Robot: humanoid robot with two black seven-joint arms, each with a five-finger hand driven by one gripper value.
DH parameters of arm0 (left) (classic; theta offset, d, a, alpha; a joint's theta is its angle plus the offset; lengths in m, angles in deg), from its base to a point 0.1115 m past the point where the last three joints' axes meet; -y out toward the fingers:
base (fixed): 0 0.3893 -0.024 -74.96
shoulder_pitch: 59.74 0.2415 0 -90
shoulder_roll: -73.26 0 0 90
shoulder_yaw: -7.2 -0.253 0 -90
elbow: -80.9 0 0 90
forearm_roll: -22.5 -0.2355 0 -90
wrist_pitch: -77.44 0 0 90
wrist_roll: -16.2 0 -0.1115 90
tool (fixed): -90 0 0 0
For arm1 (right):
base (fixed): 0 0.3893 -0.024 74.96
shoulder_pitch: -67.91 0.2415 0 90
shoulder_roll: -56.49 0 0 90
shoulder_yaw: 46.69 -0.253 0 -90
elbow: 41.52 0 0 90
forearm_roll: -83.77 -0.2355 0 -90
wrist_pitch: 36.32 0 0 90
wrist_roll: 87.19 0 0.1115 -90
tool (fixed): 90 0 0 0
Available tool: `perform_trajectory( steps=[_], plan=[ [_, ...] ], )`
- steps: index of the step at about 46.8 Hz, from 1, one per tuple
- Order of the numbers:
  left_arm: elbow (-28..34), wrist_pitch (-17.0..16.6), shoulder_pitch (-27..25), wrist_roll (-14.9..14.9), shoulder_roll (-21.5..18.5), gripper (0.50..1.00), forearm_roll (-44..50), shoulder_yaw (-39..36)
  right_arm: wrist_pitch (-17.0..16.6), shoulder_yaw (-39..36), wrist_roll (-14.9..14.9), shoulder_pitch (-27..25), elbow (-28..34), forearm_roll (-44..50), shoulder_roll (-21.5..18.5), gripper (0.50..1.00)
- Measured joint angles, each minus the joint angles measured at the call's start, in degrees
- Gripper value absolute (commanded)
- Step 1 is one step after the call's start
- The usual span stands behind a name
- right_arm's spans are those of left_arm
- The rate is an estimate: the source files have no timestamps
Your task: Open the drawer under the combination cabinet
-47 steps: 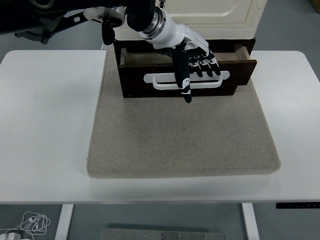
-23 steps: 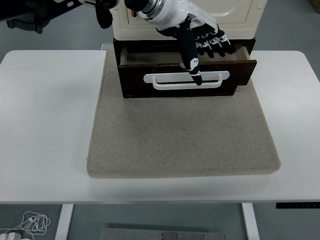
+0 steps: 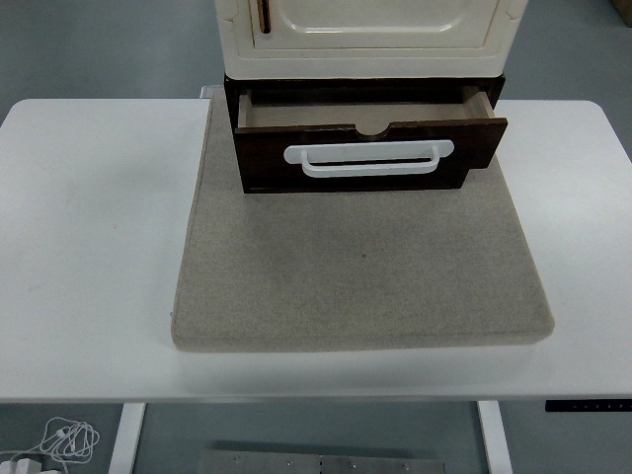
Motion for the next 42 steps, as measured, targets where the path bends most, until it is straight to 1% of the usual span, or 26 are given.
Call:
perform_trajectory(
  steps=[4,6,35,36,42],
  plan=[
    [-2.98,-4.03,-0.09,3.55,-0.27,1.000,0.09,2.68,0.00,0.00,-0.01,0.00,0.00,0.00,0.00,0.926],
    [-3.88,-5.40,-0.09,4.57,-0.43,1.000,0.09,3.31,0.00,0.00,-0.01,0.00,0.00,0.00,0.00,0.926],
    [-3.88,-5.40,-0.09,4.57,-0.43,1.000,0.09,3.31,0.00,0.00,-0.01,0.00,0.00,0.00,0.00,0.926],
    [-28.71,-9.55,3.22,8.83,-10.07,1.000,11.22,8.34,0.00,0.00,0.00,-0.04,-0.01,0.00,-0.01,0.926],
    [-29.40,-9.51,5.20,8.92,-11.01,1.000,11.48,8.68,-0.02,0.00,0.00,0.00,-0.02,0.00,-0.02,0.926]
  ],
)
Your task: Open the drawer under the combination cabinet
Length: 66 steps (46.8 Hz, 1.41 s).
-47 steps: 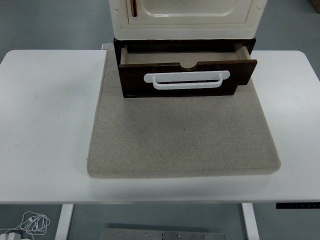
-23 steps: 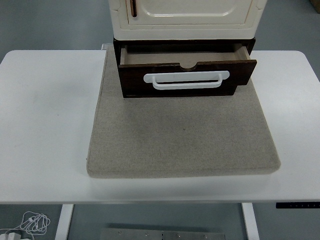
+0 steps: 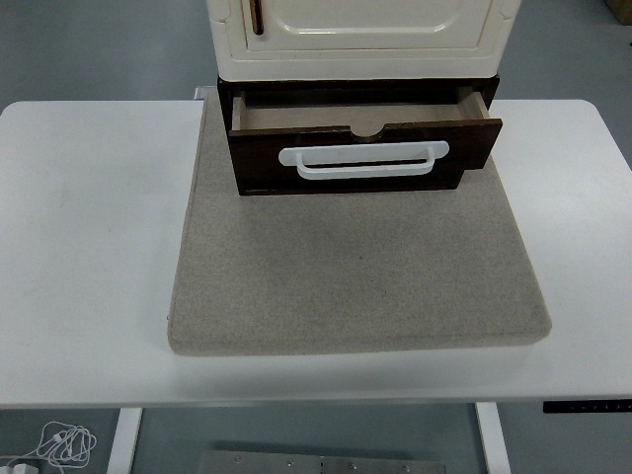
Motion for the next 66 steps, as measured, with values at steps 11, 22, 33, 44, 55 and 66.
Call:
perform_trajectory(
  steps=[11,22,33,44,55,66],
  plan=[
    [-0.15,0.04,2.36,0.02,-0.12,1.000,0.20,0.16,0.02,0.00,-0.01,0.02,0.02,0.00,0.02,0.926],
    [-0.15,0.04,3.01,0.05,-0.21,1.000,0.20,0.16,0.02,0.05,-0.01,-0.04,0.02,0.00,0.02,0.926],
    [-0.19,0.04,5.01,0.06,-0.24,1.000,1.55,0.33,0.02,0.09,-0.02,-0.09,0.02,0.00,0.02,0.926],
    [-0.31,0.02,7.97,0.03,-0.29,1.000,4.98,0.34,0.02,0.09,-0.01,-0.08,0.02,0.00,0.02,0.926],
    [-0.37,-0.04,10.04,-0.15,-0.29,1.000,7.95,0.34,-0.03,0.18,0.00,-0.09,0.02,0.00,0.02,0.926],
    [-3.22,-0.05,11.95,-0.58,-0.39,1.000,12.01,0.34,-0.06,0.18,-0.06,-0.27,0.02,0.00,0.02,0.926]
  ],
)
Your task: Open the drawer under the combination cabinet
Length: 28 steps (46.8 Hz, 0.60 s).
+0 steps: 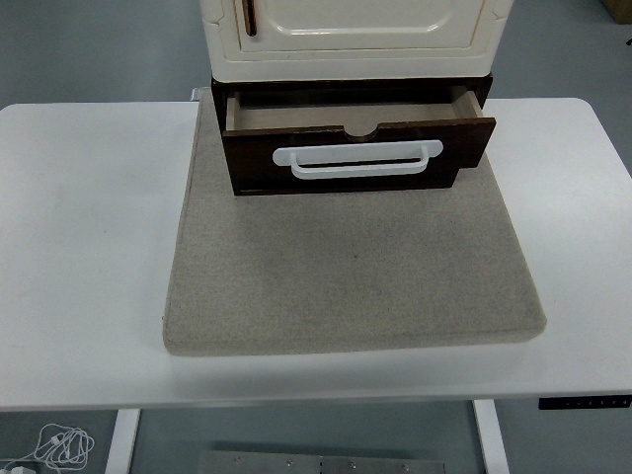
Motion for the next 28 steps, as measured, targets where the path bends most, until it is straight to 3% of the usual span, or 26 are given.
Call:
perform_trajectory(
  steps=[28],
  plan=[
    [-0.10,0.14,11.28,-0.25,0.97,1.000,11.25,0.85,-0.01,0.00,0.05,-0.20,0.00,0.01,0.00,0.926]
  ],
)
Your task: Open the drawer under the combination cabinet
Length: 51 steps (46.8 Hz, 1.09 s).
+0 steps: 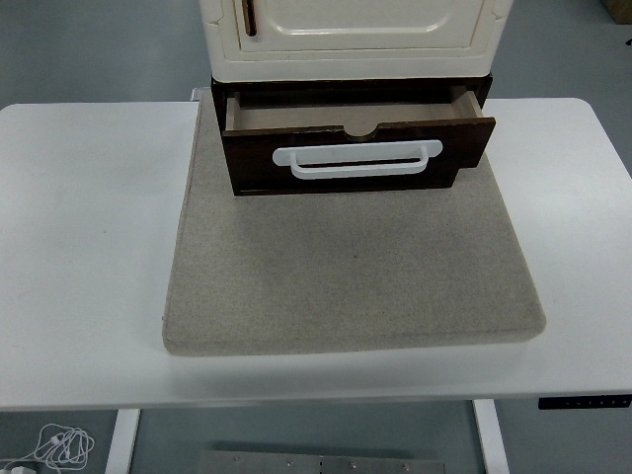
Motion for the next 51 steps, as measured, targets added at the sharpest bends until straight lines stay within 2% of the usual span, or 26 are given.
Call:
perform_trajectory(
  steps=[13,29,40,51],
  plan=[
    [0.04,0.23,6.49,0.04,1.92,1.000,5.78,0.62,0.00,-0.05,-0.01,0.02,0.00,0.00,0.00,0.926],
    [0.48,1.90,13.16,-0.07,8.01,1.000,8.84,1.67,-0.27,-0.01,0.00,-0.05,-0.03,0.17,0.00,0.926],
    [0.95,4.76,15.24,-0.21,11.30,1.000,8.90,1.95,-0.56,-0.04,-0.01,-0.07,-0.06,0.13,0.00,0.926],
    [0.46,4.88,17.94,-0.12,13.93,1.000,8.98,6.57,-0.62,-0.13,-0.02,-0.07,-0.07,0.07,0.00,0.926]
  ],
)
